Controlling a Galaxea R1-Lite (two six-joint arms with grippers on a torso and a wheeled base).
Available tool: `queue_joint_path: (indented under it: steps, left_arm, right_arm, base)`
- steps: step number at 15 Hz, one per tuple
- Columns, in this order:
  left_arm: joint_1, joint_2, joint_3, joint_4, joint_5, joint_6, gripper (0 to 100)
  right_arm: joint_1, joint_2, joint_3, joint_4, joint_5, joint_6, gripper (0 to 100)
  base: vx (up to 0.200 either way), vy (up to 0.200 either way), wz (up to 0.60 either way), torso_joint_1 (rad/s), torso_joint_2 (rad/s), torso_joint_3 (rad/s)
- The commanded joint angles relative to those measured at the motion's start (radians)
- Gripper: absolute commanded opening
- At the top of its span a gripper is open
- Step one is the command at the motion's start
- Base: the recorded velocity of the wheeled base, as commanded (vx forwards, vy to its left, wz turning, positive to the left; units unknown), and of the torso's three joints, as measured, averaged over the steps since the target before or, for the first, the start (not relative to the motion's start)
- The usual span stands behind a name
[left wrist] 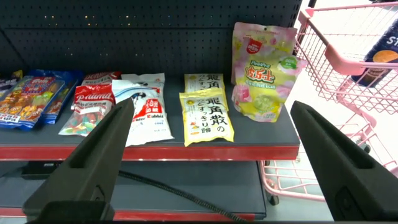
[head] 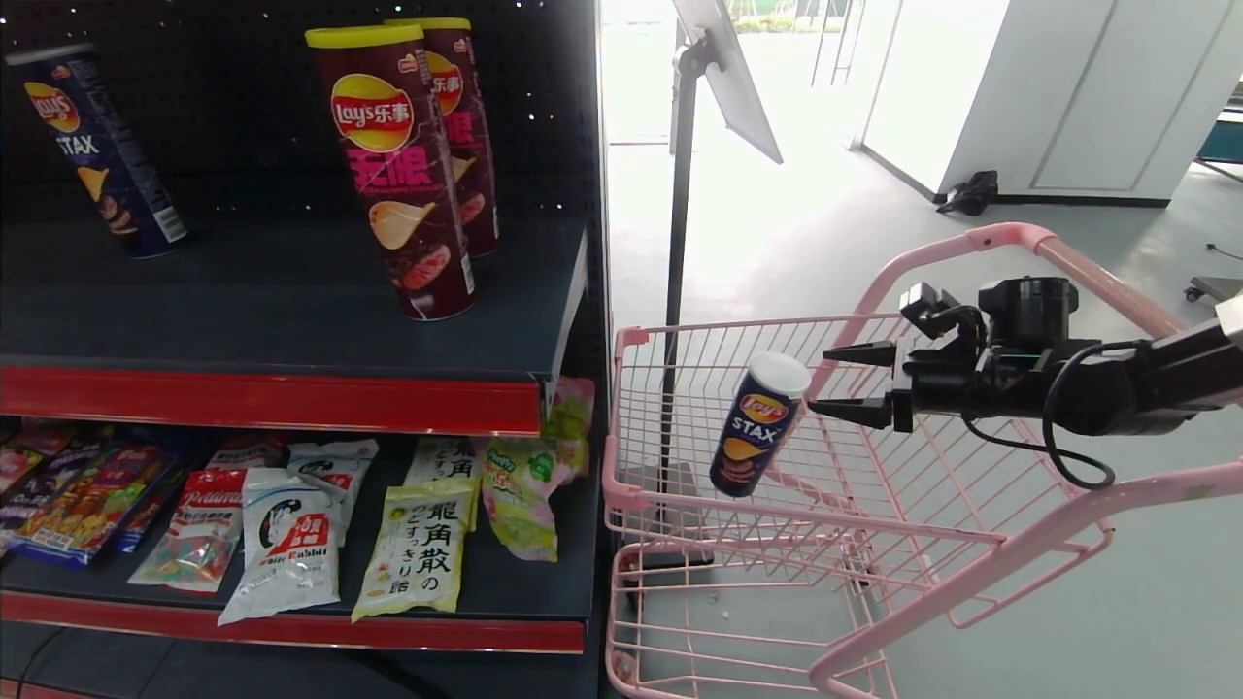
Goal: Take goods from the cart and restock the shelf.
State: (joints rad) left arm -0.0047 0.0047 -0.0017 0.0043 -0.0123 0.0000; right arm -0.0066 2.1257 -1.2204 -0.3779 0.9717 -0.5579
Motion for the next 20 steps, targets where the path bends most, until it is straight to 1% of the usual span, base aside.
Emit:
queue_joint_path:
  steps: [1, 6, 14, 18, 20]
  left_arm:
    - [0.0, 0.001, 0.0, 0.0, 0.0, 0.0, 100]
    - [0.0, 0.001, 0.0, 0.0, 0.0, 0.0, 100]
    - [0.0, 0.001, 0.0, 0.0, 0.0, 0.0, 100]
    - [0.0, 0.001, 0.0, 0.0, 0.0, 0.0, 100]
    - [0.0, 0.001, 0.0, 0.0, 0.0, 0.0, 100]
  right_arm:
    - [0.0, 0.063, -0.008, -0.001, -0.001, -0.011, 100]
    - [0.025, 0.129, -0.002, -0.003, -0.01, -0.02, 100]
    - [0.146, 0.197, -0.022, -0.013, -0.025, -0.011, 100]
    - [0.215, 0.237, -0.113, -0.013, -0.034, 0.042, 100]
    - [0.24, 0.246, -0.149, -0.013, -0.091, 0.081, 100]
  base:
    - [0.0, 0.0, 0.0, 0.0, 0.0, 0.0]
    - [0.0, 0.0, 0.0, 0.0, 0.0, 0.0]
    - [0.0, 0.0, 0.0, 0.0, 0.0, 0.0]
    - [0.0, 0.0, 0.0, 0.0, 0.0, 0.0]
    - [0.0, 0.0, 0.0, 0.0, 0.0, 0.0]
